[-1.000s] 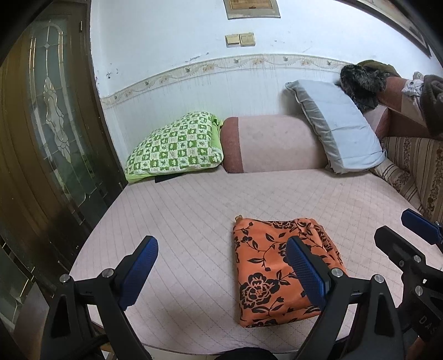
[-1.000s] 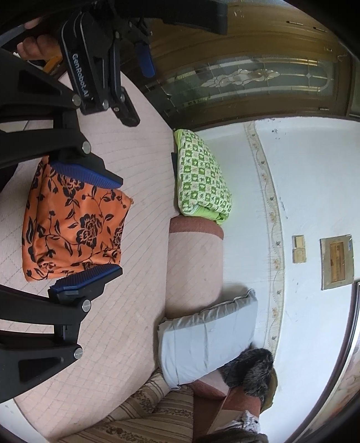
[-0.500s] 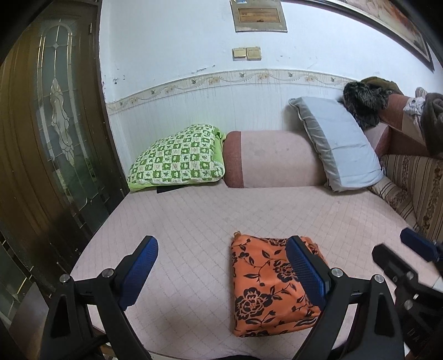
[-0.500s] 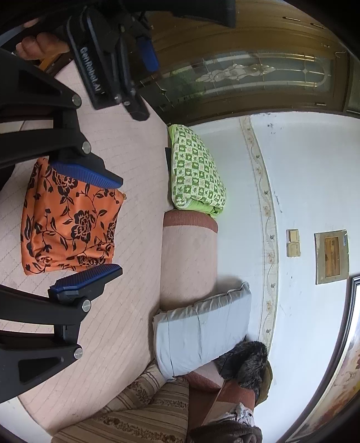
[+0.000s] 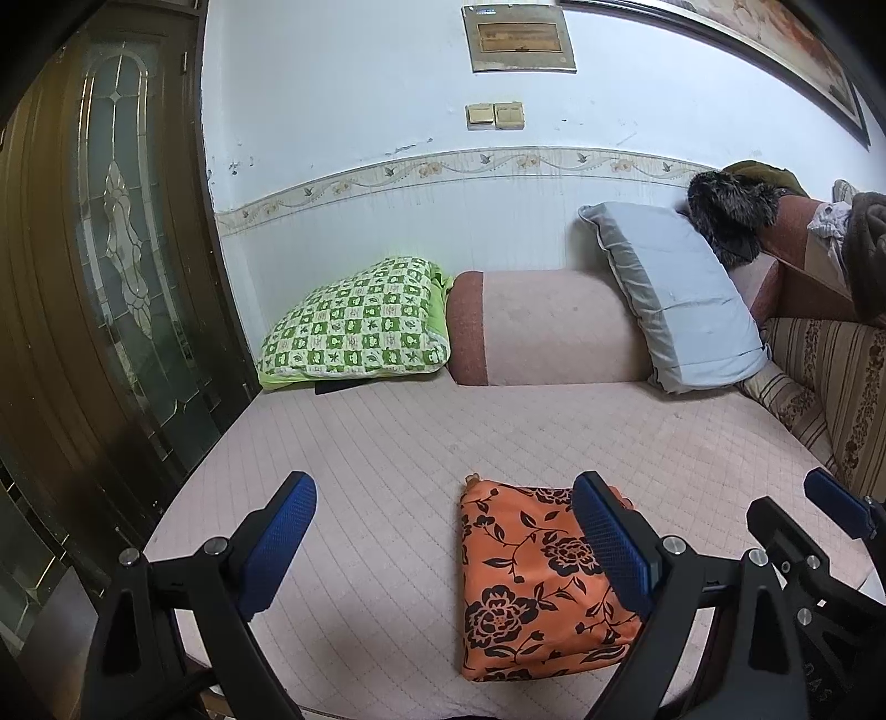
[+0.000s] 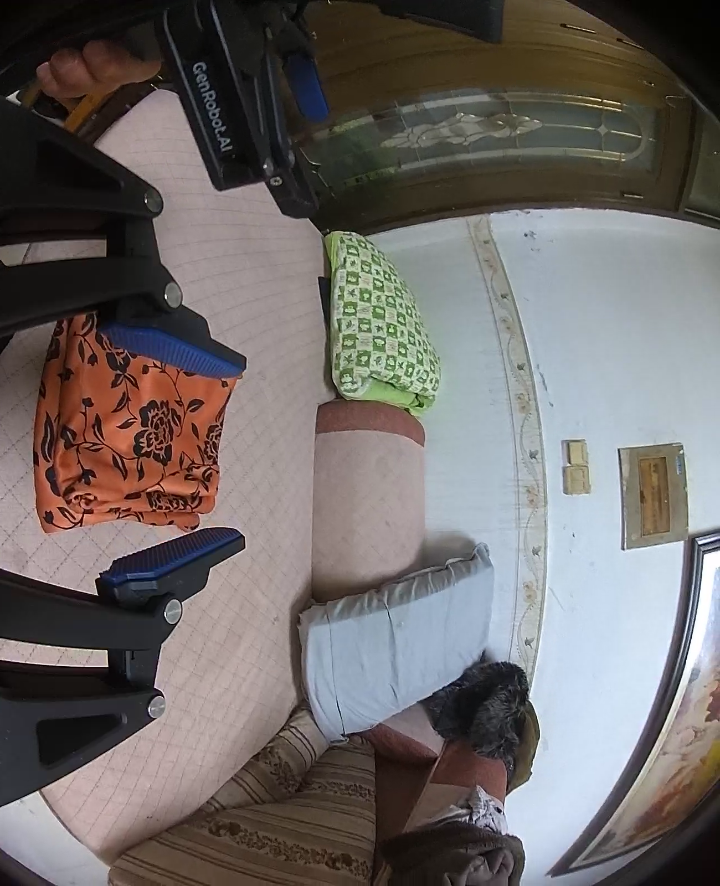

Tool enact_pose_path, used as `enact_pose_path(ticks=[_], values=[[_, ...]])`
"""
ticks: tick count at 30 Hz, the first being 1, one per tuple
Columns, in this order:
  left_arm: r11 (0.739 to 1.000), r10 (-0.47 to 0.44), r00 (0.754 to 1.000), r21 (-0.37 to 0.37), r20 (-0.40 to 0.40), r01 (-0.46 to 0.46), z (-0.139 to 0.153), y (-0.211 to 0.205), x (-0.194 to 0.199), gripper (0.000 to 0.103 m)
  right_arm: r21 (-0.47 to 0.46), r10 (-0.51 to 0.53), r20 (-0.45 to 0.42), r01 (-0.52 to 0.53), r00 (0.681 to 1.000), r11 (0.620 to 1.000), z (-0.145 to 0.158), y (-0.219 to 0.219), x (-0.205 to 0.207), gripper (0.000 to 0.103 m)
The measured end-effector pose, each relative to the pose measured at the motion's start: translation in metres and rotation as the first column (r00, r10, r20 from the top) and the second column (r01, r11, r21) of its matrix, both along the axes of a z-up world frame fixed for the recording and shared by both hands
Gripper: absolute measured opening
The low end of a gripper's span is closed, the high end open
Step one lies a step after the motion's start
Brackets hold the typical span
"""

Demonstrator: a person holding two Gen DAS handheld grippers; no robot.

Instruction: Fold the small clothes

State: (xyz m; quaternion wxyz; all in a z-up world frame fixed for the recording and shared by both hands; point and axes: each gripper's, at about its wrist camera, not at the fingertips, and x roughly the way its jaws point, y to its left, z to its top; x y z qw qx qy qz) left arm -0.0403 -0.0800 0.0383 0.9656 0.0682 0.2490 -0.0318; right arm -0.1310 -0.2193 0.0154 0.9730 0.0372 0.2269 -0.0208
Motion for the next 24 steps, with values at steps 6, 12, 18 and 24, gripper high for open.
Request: enact_pose_path(ticks=[6, 12, 18, 24], values=[[1.000, -0.016, 1.000, 0.000, -0.003, 0.016, -0.001, -0.001, -0.004, 0.094, 0.004, 0.004, -0.009, -0.004, 1.000, 1.000, -0.002, 0.001, -0.002, 0.060], [0.999, -0.022, 1.000, -0.025, -0.007, 0.021, 0.003, 0.004, -0.007, 0.094, 0.000, 0.003, 0.003, -0.003, 1.000, 1.000, 0.000, 0.004, -0.008, 0.060], [0.999, -0.015, 1.000, -0.031, -0.007, 0.015, 0.003, 0.008, -0.008, 0.094, -0.003, 0.002, 0.000, -0.002, 1.000, 1.000, -0.001, 0.005, -0.007, 0.060], [0.999, -0.016, 1.000, -0.037, -0.015, 0.016, 0.000, 0.011, -0.006, 0.094, -0.017, 0.011, -0.003, -0.011, 1.000, 1.000, -0.002, 0.010, -0.007, 0.060]])
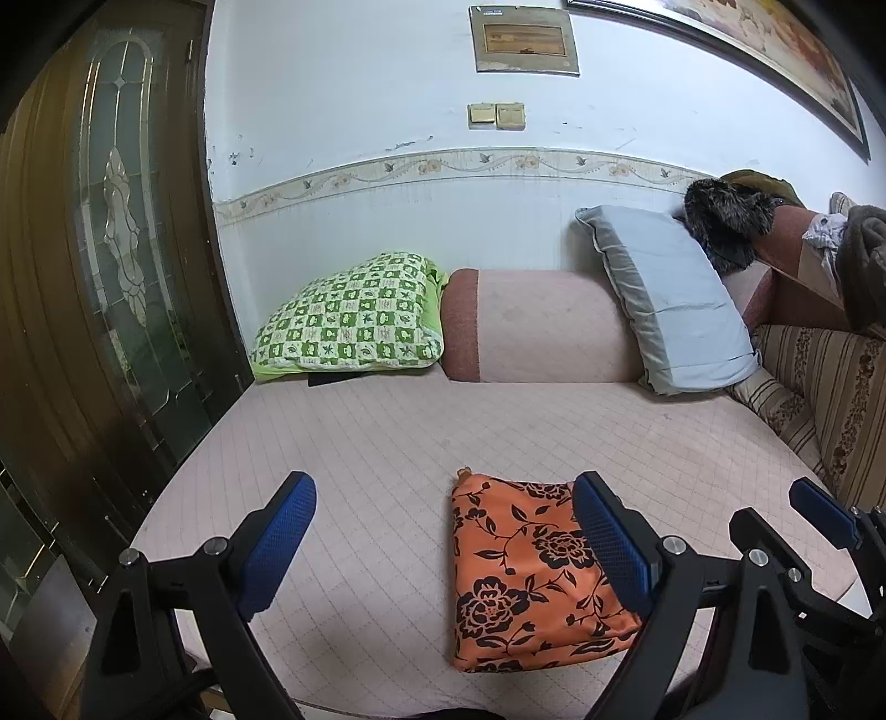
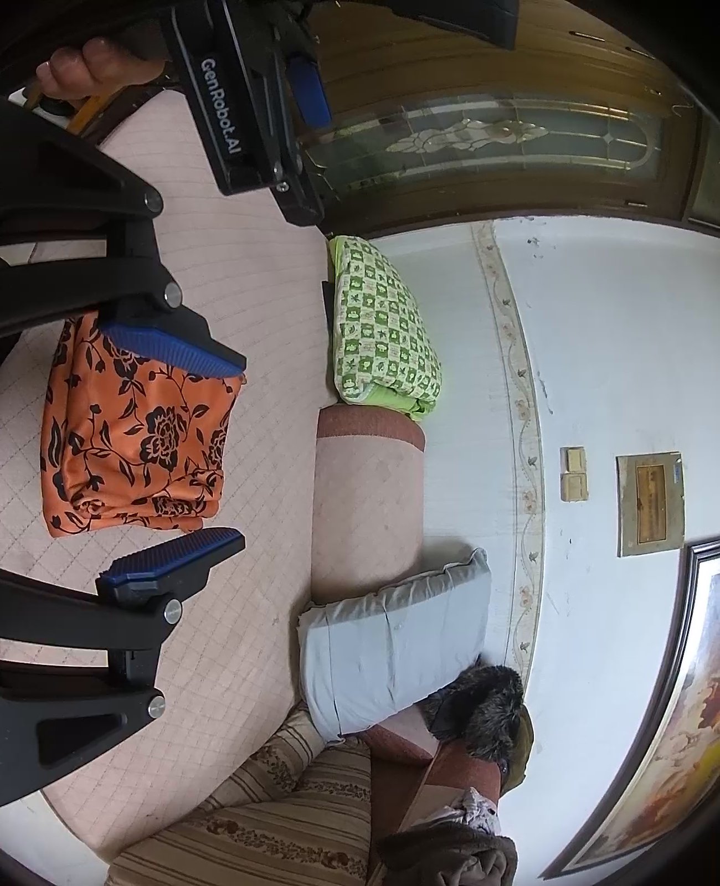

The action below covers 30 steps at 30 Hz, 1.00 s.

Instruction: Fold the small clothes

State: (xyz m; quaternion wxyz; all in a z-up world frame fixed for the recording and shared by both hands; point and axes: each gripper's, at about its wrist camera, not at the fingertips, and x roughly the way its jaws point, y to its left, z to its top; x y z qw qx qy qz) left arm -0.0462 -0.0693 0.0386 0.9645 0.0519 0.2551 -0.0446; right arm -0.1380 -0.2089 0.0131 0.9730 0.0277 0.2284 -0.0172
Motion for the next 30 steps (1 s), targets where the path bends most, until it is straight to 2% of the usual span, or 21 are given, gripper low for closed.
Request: enact_pose_path(ticks=[30], values=[[1.000, 0.000, 0.999, -0.015, -0.041, 0.000, -0.022, 0.007, 0.025, 0.094, -0.015, 0.007, -0.063, -0.008, 0.998, 1.000, -0.020, 0.010, 0.024, 0.060]])
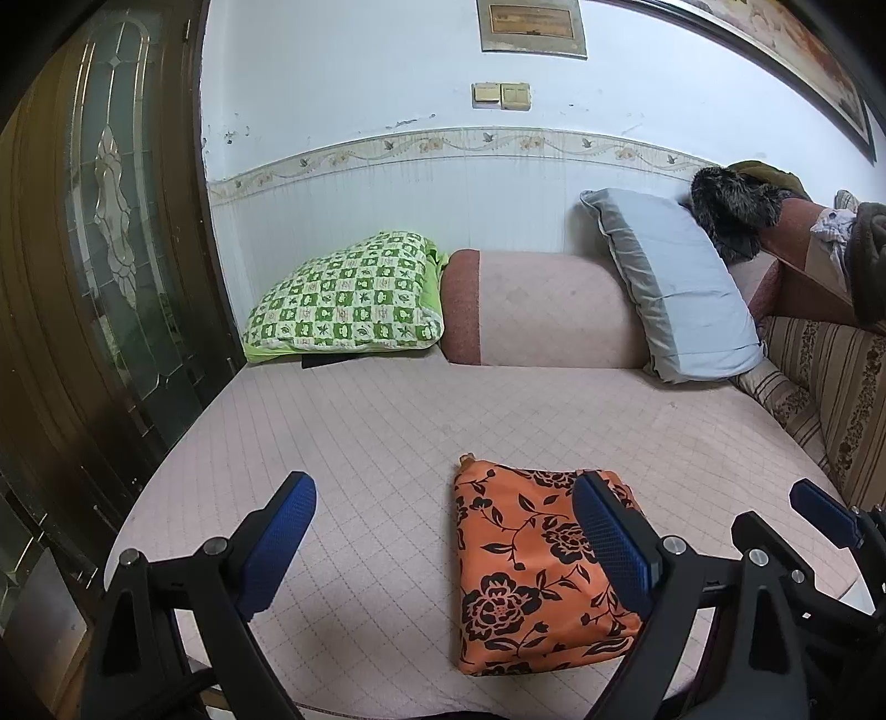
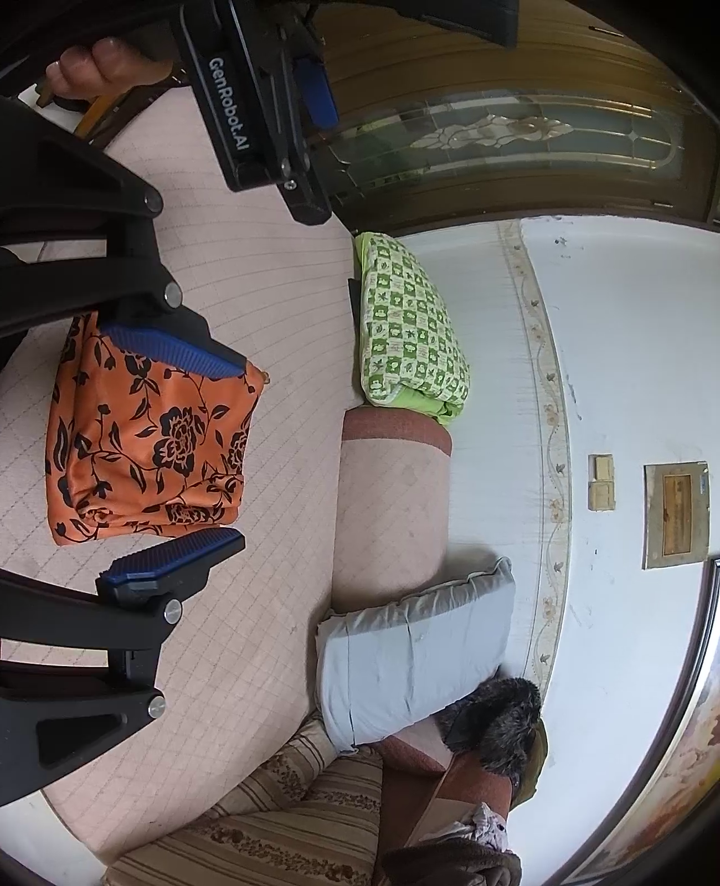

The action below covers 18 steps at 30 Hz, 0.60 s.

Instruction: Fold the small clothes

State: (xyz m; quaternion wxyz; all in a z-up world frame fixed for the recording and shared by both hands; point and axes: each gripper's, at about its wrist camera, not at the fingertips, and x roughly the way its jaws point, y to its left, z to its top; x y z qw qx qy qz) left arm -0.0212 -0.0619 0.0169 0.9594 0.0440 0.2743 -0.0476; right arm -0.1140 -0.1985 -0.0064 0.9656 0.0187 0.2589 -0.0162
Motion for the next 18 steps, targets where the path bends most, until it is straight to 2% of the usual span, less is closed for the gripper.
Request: enact_pose_path(ticks=[18], values=[[1.000, -0.013, 1.000, -0.025, -0.015, 0.013, -0.008, 0.010, 0.012, 0.094, -0.048, 0.003, -0.015, -0.004, 1.000, 0.999, -0.003, 0.015, 0.013, 0.060]])
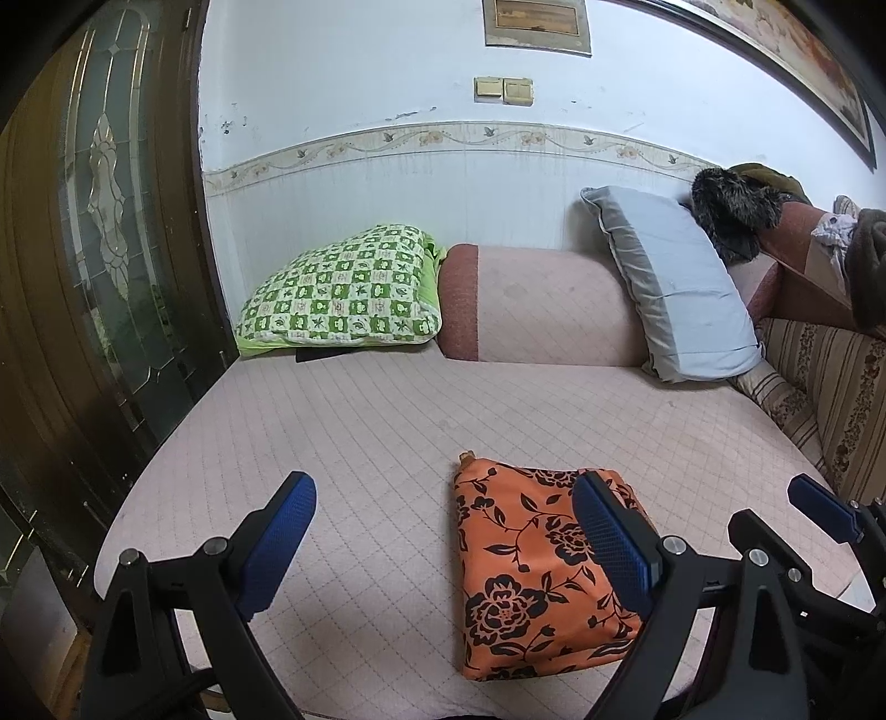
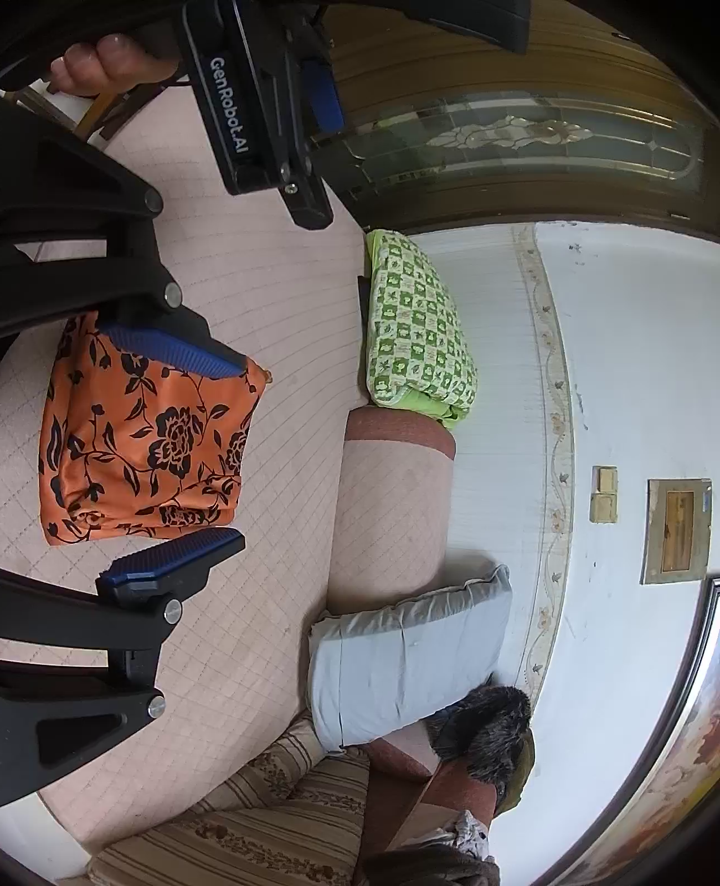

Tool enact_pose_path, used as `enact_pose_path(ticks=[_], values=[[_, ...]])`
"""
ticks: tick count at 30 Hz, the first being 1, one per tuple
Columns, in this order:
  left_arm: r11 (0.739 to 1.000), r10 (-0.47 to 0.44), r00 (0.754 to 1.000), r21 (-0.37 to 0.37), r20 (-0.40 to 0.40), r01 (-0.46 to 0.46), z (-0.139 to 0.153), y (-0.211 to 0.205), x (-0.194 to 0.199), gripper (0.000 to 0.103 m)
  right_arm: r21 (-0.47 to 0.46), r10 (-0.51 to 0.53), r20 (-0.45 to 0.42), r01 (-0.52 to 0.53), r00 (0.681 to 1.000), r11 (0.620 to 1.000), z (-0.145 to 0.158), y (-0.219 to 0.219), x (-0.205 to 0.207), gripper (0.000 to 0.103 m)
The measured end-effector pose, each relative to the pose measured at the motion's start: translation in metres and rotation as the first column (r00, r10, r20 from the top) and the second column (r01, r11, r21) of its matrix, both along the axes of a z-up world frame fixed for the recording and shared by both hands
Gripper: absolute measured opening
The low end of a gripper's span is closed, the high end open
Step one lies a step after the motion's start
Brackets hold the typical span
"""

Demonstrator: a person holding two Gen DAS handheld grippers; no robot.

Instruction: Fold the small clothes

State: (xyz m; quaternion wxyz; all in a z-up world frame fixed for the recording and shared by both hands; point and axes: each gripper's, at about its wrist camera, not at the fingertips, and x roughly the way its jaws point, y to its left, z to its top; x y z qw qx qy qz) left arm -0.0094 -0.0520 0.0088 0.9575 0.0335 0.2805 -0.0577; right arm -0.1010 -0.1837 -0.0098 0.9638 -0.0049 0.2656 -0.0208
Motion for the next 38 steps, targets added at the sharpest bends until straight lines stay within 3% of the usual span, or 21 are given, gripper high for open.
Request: enact_pose_path(ticks=[16, 30, 38], values=[[0.999, 0.025, 0.998, -0.041, -0.054, -0.028, -0.021, 0.024, 0.021, 0.094, -0.033, -0.015, -0.009, 0.014, 1.000, 0.999, -0.006, 0.008, 0.016, 0.060], [1.000, 0.023, 0.997, -0.018, -0.074, -0.024, -0.035, 0.029, 0.041, 0.094, -0.034, 0.025, -0.026, -0.026, 0.999, 0.999, -0.017, 0.024, 0.039, 0.060], [1.000, 0.007, 1.000, 0.002, -0.003, -0.007, -0.034, 0.022, 0.047, 0.094, -0.002, 0.019, -0.060, -0.019, 0.998, 1.000, -0.031, 0.017, 0.057, 0.060]])
